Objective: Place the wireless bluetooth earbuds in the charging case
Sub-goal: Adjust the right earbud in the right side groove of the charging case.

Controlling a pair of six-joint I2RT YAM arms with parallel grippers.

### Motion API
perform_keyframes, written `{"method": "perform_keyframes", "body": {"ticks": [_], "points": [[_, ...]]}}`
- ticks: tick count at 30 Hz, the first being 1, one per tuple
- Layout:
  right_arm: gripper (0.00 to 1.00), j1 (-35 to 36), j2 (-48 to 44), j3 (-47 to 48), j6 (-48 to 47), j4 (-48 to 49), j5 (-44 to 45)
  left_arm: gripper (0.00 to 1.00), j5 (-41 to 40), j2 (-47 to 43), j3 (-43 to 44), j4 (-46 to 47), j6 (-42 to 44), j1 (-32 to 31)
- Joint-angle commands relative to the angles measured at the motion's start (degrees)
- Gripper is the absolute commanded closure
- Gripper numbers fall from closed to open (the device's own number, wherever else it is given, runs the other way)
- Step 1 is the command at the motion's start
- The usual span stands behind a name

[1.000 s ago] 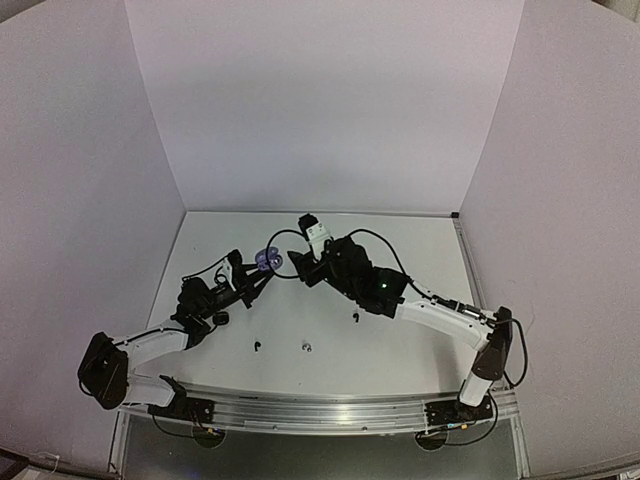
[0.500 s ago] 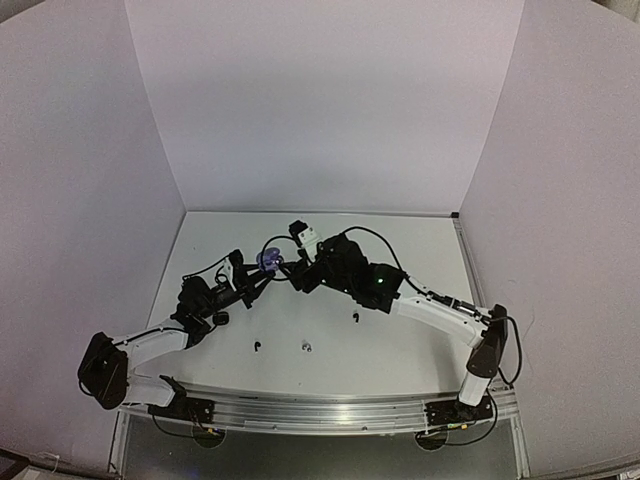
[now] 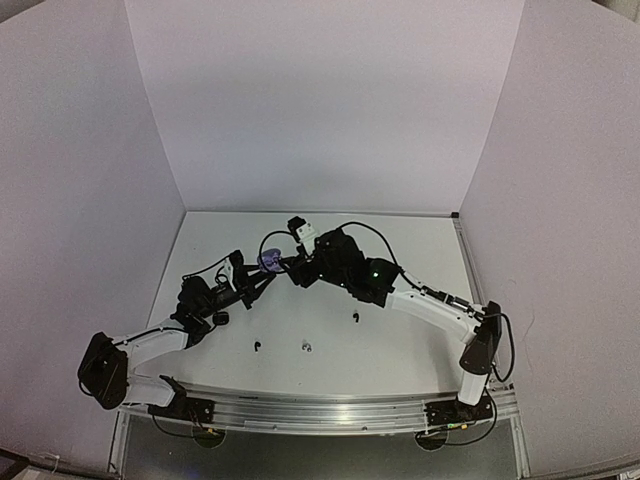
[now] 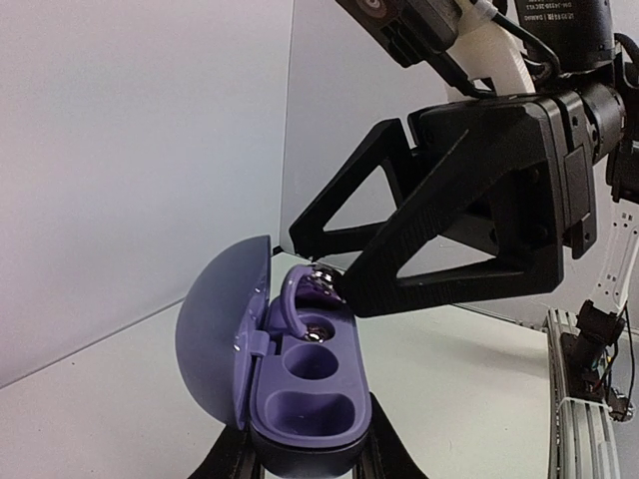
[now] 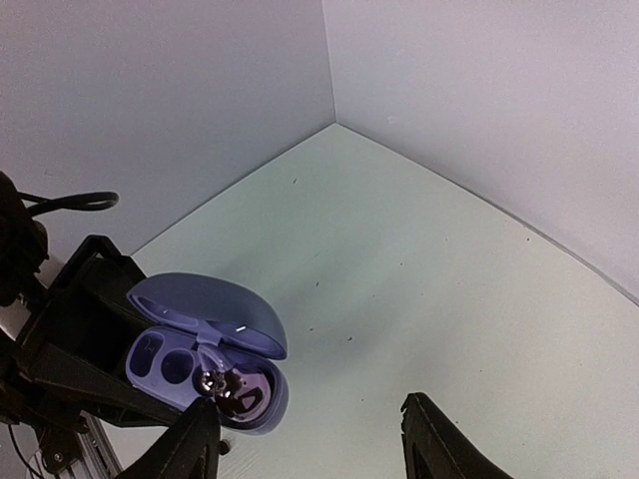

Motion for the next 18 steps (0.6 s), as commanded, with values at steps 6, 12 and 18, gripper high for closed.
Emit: {"method": "perform_keyframes", "body": {"ticks": [6,12,18], "points": [[0.41,-0.9,0.5,1.8,0.6,0.1,-0.3,1.0,0.9,-1.7,2.6,1.2,-0.1,0.2],[0.41,-1.3,0.6,2.0,1.0,-0.1,-1.7,1.0,0.8,-1.7,2.6,1.1,0.0,0.2],[0.39,-1.2,-0.2,2.9,1.2,-0.1,-5.9,1.0,0.0,-1.8,2.7,-0.3,-0.3,0.4]]}}
